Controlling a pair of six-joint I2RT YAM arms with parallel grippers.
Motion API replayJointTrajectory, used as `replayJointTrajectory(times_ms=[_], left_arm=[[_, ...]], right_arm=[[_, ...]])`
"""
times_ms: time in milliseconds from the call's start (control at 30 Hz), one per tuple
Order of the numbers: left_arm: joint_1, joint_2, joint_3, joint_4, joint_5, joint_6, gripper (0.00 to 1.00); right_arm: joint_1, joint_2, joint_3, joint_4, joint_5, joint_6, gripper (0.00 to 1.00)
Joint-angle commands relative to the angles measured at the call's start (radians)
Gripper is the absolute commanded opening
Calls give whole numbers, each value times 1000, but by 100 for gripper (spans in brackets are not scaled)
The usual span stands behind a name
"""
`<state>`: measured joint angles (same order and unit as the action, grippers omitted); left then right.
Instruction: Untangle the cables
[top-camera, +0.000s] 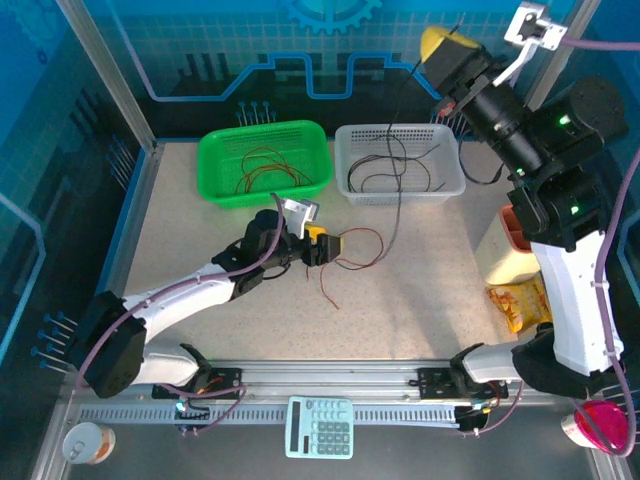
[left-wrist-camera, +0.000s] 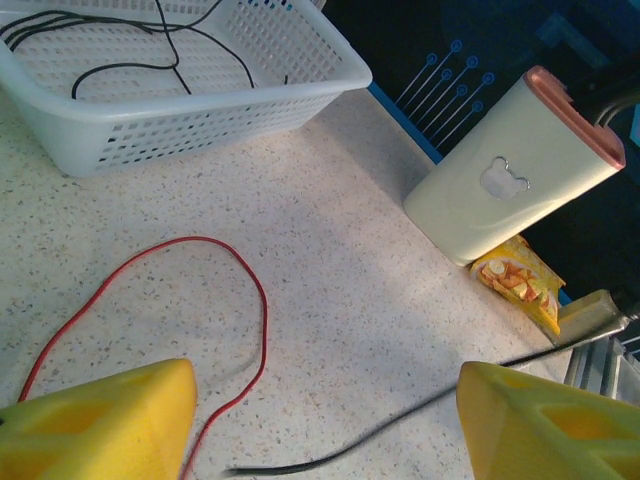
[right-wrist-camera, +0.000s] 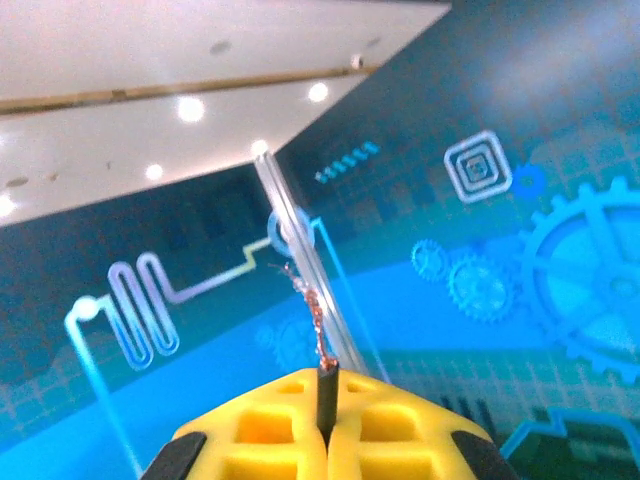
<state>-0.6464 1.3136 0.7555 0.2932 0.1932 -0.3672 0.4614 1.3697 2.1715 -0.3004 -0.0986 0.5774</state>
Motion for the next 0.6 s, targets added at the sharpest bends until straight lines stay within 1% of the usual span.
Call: replayJointTrajectory(times_ms=[0,200,333,567], left_arm=[[-2,-42,-1,-10,-30,-7,72],[-2,-69,-4,-22,-63,-9,77],[-2,-82,-3,-33,-72,-4,78],[-1,-98,4,-59,-88,8,79]], right_arm=[[-25,56,79,41,47,-35,0],[-37,131,142,131,71,-89,0],[-40,165,157,201,99,-151,0],[-52,335,389,187,137,-251,0]])
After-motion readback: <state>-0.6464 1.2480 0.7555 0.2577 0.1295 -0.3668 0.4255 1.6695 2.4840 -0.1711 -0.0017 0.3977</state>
